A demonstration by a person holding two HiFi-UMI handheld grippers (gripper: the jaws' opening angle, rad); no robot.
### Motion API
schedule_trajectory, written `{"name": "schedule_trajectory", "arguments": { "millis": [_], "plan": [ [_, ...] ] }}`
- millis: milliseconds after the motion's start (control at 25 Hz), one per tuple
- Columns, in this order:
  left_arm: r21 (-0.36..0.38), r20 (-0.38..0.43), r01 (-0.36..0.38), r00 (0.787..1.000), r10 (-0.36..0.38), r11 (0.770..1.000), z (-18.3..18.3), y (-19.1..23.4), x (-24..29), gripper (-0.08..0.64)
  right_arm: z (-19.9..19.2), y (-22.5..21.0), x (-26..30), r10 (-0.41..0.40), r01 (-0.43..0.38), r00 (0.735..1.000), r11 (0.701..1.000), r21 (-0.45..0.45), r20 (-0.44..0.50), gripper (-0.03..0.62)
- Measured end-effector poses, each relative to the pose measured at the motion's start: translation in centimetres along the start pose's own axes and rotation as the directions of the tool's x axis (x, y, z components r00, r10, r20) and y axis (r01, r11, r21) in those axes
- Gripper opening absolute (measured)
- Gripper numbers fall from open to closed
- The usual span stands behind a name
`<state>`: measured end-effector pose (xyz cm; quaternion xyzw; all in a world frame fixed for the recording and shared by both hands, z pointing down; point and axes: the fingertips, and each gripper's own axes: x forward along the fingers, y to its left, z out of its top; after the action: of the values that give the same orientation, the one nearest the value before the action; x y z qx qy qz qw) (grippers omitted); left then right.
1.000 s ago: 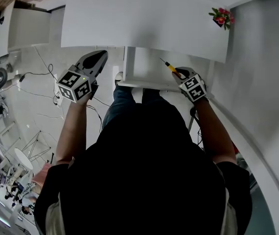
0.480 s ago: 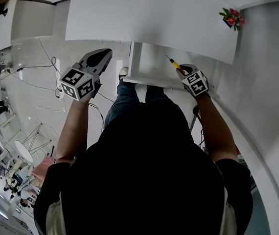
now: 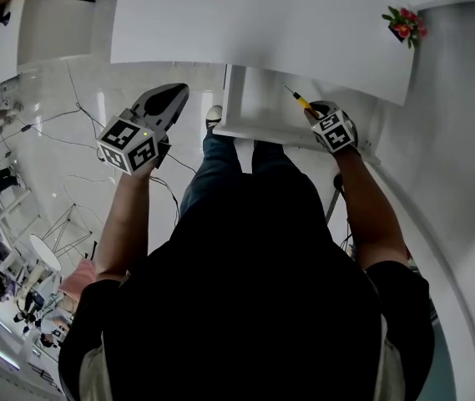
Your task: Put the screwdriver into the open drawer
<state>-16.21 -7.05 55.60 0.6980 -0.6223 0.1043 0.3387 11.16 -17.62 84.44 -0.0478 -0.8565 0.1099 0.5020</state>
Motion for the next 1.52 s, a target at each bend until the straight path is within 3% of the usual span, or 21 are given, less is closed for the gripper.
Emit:
{"name": "schedule_trajectory", "arguments": {
  "millis": [640,1520],
  "plan": [
    [-0.039,-0.050,-0.020,0.999,0.018,0.999,-2.7,2.0,-0.2,0.017,-2.4,-1.0,4.4,0.023,-0.019,0.995,0.999,0.042,-0.099,0.081],
    [-0.084,-0.078,-0.026,0.997,0.020,0.996,-4.8,4.2,0.8,0.017,-3.5,-2.3,7.8,0.018,-0.006,0.990,0.997,0.082,-0.143,0.081]
  ]
}}
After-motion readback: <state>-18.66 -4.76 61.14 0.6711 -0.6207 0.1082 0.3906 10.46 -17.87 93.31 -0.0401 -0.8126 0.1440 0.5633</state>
